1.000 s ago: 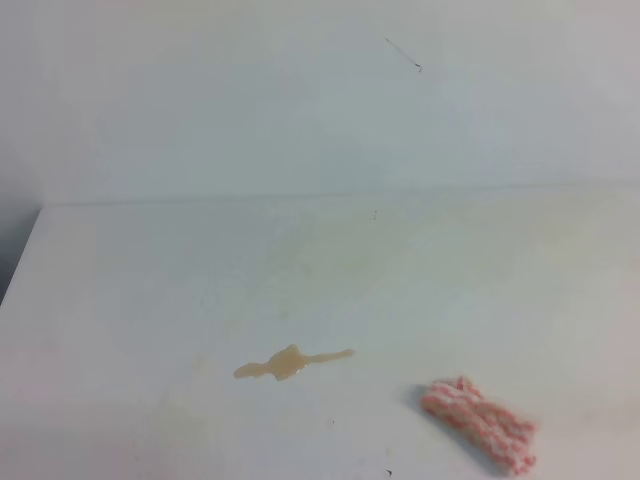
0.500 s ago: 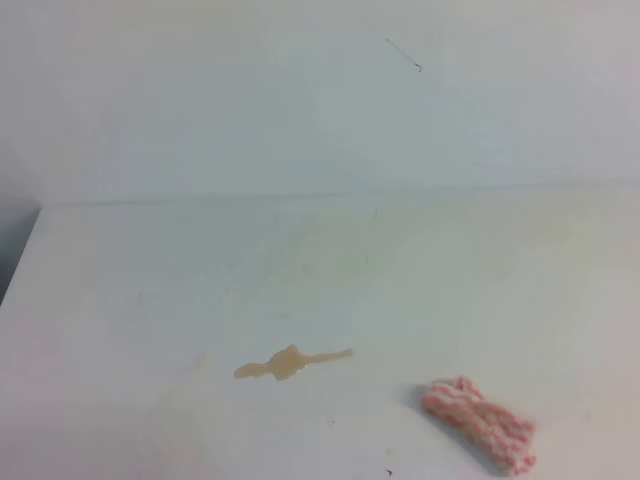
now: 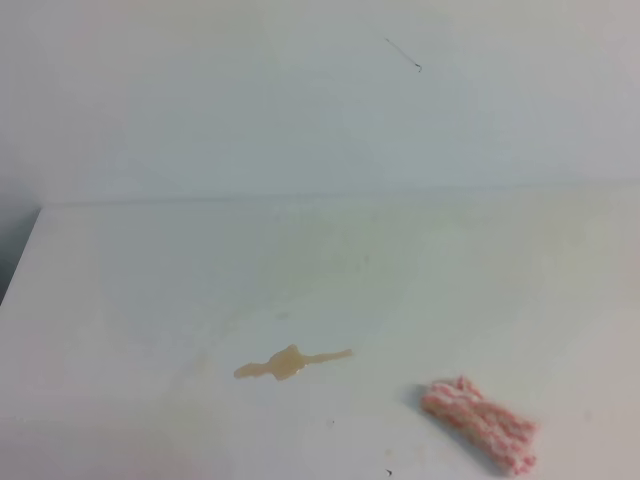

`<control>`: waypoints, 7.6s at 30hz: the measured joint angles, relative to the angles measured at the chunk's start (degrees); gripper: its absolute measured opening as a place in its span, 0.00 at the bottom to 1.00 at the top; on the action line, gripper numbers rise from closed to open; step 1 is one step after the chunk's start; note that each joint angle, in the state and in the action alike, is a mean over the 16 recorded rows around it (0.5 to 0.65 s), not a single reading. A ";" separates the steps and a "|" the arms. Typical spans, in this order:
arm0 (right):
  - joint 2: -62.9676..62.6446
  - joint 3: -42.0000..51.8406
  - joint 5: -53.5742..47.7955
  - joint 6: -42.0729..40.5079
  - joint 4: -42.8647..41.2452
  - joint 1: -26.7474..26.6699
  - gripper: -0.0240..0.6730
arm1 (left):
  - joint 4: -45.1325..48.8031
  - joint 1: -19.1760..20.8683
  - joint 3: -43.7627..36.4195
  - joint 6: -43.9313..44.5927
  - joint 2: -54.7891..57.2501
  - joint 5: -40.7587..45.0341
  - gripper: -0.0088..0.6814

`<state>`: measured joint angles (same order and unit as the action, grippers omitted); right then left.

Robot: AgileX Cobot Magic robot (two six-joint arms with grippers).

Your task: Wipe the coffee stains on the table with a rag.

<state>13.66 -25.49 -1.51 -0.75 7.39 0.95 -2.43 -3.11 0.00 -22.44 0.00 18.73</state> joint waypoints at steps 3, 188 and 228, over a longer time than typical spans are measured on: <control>9.29 -8.24 -13.91 -0.59 0.12 -0.05 0.03 | 0.00 0.00 0.00 0.00 0.00 0.00 0.01; 68.93 -40.85 -41.83 4.04 -14.22 -36.22 0.17 | 0.00 0.00 0.00 0.00 0.00 0.00 0.01; 27.78 -31.24 -52.51 0.60 -14.14 -17.97 0.03 | 0.00 0.00 0.00 0.00 0.00 0.00 0.01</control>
<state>41.44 -56.73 -54.02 -0.15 -6.75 -17.03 -2.43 -3.11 0.00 -22.44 0.00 18.73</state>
